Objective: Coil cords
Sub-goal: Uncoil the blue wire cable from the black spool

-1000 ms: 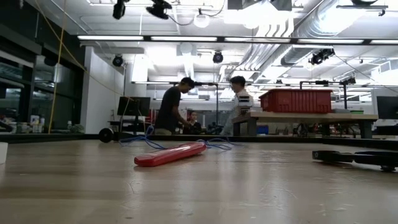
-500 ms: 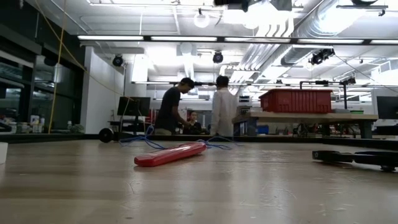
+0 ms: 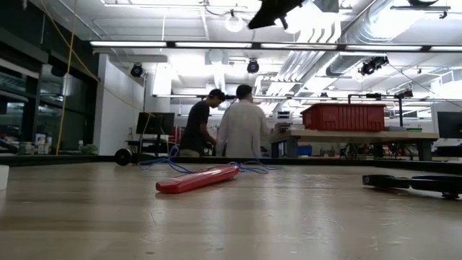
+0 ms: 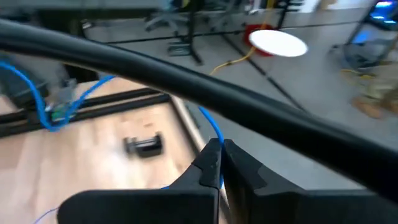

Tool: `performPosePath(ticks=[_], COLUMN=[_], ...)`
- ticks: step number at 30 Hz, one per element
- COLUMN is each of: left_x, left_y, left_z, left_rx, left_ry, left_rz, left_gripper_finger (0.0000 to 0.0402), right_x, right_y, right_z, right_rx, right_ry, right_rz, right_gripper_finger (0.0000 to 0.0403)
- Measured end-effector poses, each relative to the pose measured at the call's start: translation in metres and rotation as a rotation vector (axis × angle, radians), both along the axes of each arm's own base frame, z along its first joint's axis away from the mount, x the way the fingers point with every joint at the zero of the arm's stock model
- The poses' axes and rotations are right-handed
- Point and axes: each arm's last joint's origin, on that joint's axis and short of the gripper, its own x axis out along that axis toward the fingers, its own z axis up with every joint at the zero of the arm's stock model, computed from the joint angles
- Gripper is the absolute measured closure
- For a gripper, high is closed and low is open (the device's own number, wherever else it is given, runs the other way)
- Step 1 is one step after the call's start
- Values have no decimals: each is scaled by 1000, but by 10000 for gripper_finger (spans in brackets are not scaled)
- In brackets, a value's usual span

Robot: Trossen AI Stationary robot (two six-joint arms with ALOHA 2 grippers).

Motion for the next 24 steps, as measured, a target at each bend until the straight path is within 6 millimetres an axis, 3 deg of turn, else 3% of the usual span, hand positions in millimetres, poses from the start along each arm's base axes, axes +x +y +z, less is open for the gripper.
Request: performPosePath(ticks=[5, 10, 15, 18, 24], left_x=[-21, -41, -51, -45, -22], left_y=[-8, -14, -3, 11, 41], left_z=[-30, -66, -84, -75, -31], left_rx=[66, 139, 321, 405, 529], left_ry=[291, 627, 921, 849, 348], left_rz=[28, 14, 295, 476, 707], left_gripper_finger=[401, 401, 401, 401, 401], right_x=[-36, -73, -102, -110, -105], right_y=[-3, 10, 33, 48, 73], right_z=[31, 55, 69, 72, 68], right_rx=[-54, -81, -30, 25, 132], right_ry=[20, 63, 50, 39, 62], right_rz=[-69, -140, -165, -153, -79], right_gripper_finger=[403, 403, 403, 403, 403])
